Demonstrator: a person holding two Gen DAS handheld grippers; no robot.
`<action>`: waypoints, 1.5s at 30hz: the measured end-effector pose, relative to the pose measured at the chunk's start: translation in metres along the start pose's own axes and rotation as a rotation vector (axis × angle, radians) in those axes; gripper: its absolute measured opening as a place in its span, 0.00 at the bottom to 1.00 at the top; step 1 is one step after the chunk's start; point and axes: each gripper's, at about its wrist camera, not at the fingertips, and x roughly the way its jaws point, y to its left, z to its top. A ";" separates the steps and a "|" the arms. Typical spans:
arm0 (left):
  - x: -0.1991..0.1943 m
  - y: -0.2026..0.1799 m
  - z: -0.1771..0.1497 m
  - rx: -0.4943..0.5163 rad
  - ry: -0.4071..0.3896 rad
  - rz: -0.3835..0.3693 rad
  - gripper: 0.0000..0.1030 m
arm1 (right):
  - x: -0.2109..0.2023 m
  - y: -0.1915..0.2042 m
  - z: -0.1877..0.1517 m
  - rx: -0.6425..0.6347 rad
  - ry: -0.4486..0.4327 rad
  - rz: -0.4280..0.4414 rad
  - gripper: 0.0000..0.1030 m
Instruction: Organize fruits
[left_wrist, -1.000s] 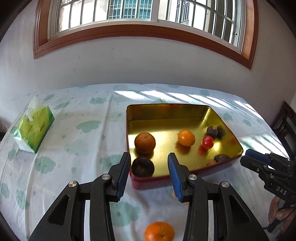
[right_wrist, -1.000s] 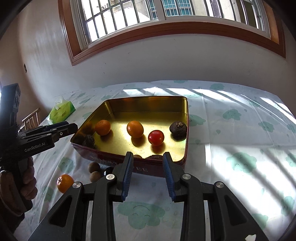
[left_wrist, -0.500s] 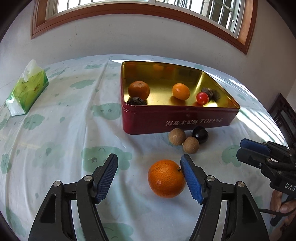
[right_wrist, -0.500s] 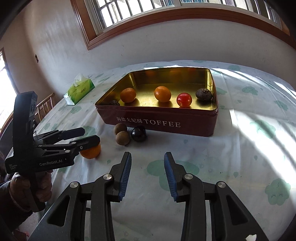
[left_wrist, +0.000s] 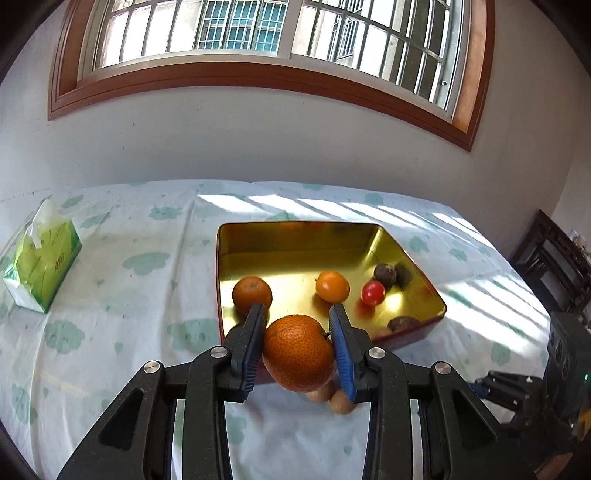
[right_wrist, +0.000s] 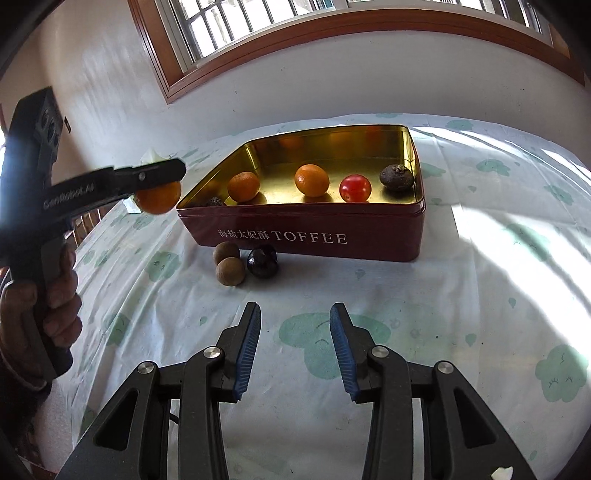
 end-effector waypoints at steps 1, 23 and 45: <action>0.007 -0.001 0.008 0.004 -0.003 0.016 0.36 | 0.000 0.000 0.000 -0.001 0.002 -0.002 0.36; -0.023 0.038 -0.085 -0.125 -0.021 0.149 0.71 | 0.058 0.013 0.039 0.036 0.089 0.045 0.27; 0.023 -0.013 -0.067 -0.062 0.100 0.100 0.87 | -0.003 -0.040 -0.004 0.118 0.027 -0.212 0.22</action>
